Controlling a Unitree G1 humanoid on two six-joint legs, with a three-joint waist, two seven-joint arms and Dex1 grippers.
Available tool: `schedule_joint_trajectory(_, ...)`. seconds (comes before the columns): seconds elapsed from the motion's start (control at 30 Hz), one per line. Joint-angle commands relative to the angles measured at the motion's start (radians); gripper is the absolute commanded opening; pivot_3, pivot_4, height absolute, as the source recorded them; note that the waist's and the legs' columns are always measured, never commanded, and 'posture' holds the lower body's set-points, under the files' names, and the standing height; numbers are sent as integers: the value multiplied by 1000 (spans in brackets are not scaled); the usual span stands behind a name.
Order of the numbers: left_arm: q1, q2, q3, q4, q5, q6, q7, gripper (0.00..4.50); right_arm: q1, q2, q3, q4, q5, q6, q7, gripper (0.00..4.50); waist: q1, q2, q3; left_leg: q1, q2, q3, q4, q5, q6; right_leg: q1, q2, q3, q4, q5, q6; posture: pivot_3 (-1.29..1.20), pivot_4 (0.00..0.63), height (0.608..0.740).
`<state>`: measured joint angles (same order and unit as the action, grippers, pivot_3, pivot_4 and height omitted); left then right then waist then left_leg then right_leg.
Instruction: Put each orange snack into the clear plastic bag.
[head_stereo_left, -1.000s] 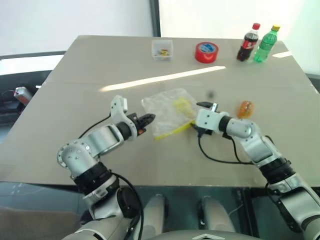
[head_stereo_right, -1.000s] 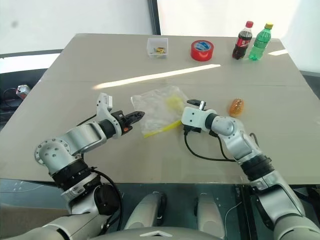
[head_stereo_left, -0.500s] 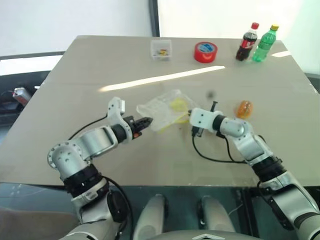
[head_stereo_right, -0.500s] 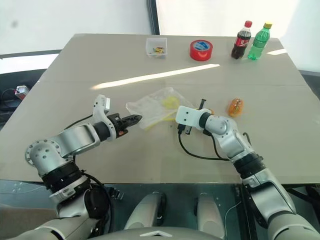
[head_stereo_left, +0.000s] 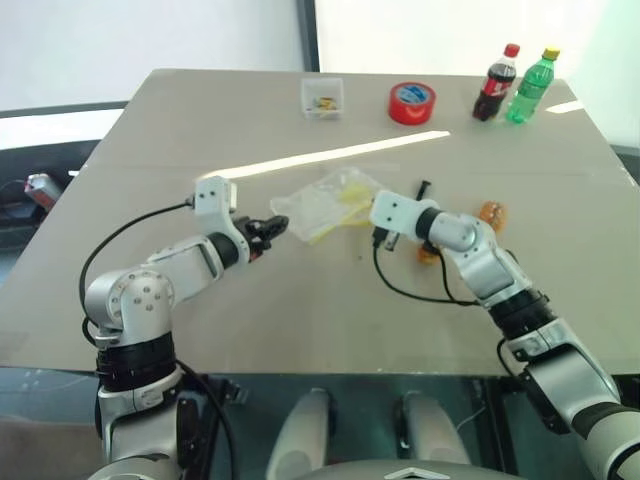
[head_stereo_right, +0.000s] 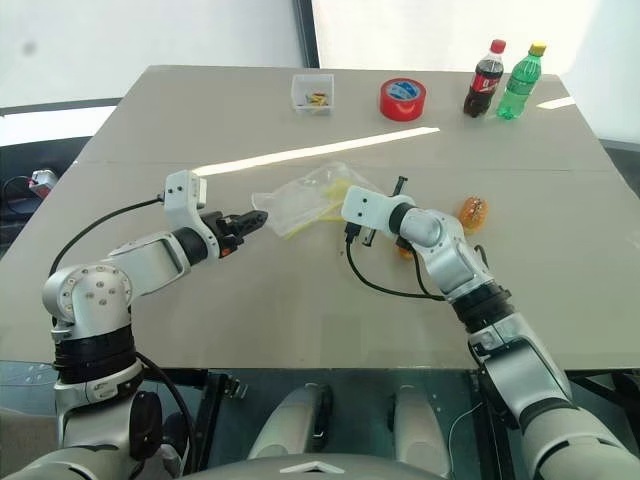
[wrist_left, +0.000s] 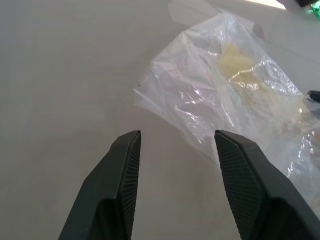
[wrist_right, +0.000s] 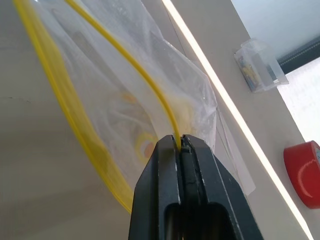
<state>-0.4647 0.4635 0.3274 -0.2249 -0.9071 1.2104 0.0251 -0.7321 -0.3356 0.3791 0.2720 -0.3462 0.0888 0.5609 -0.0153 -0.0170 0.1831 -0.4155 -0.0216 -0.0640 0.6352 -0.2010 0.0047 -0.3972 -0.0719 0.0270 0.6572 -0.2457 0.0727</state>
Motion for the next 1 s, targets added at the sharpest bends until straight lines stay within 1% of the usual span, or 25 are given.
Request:
schedule_joint_trajectory(0.03,22,23,-34,-39,47,-51,-53,2576,-38,1,-14,1,-12,-10,-15,0,-1,0,0,0,0,0,0,0,0,0,0,0,0,0,0,0,150,740)
schedule_joint_trajectory(0.13,45,63,-84,-48,122,-90,-86,2576,-54,6,-19,27,-20,-8,-32,0,-2,0,0,0,0,0,-1,0,0,-1,0,0,0,0,0,0,150,740)
schedule_joint_trajectory(0.27,56,61,-93,-41,152,-113,-122,2576,-80,16,-22,58,-22,-22,-46,0,-2,0,0,0,0,0,-1,0,0,-1,0,0,0,0,0,0,150,740)
schedule_joint_trajectory(0.33,62,74,-106,-44,190,-137,-135,2576,-87,17,-22,71,-24,-23,-51,0,-3,0,0,0,0,0,-1,0,0,-1,0,1,0,0,0,0,150,740)
schedule_joint_trajectory(0.4,66,90,-116,-53,243,-199,-154,2576,-94,16,-24,78,-28,-11,-54,0,-3,0,0,0,0,0,-1,0,0,-1,0,0,0,0,0,0,150,740)
schedule_joint_trajectory(0.5,74,140,-171,-102,373,-410,-235,2576,-109,22,-27,82,-33,1,-63,0,-2,0,0,0,0,0,-1,0,0,-1,0,0,0,0,0,0,150,740)
schedule_joint_trajectory(0.57,70,196,-257,-145,493,-559,-301,2576,-117,32,-20,77,-38,9,-62,0,-2,0,0,0,0,1,-1,0,0,-1,0,0,0,0,0,0,150,740)
schedule_joint_trajectory(0.67,42,237,-350,-178,617,-717,-365,2576,-124,48,-7,87,-47,10,-64,0,1,0,0,0,0,2,-2,0,0,-1,0,1,-1,0,0,0,150,740)
schedule_joint_trajectory(0.77,59,333,-506,-171,821,-868,-463,2576,-138,64,6,122,-64,3,-76,0,-2,0,0,0,0,3,-3,0,0,-1,0,1,-1,0,0,0,150,740)
schedule_joint_trajectory(0.83,91,359,-560,-161,888,-908,-497,2576,-152,75,8,144,-74,-3,-88,0,-6,1,1,0,0,5,-4,-2,3,-2,0,1,-1,0,0,0,150,740)
schedule_joint_trajectory(1.0,118,334,-569,-158,962,-915,-507,2576,-167,88,6,170,-84,-11,-101,0,-14,1,1,-4,1,4,-5,-2,5,-9,1,3,1,0,-1,0,150,740)
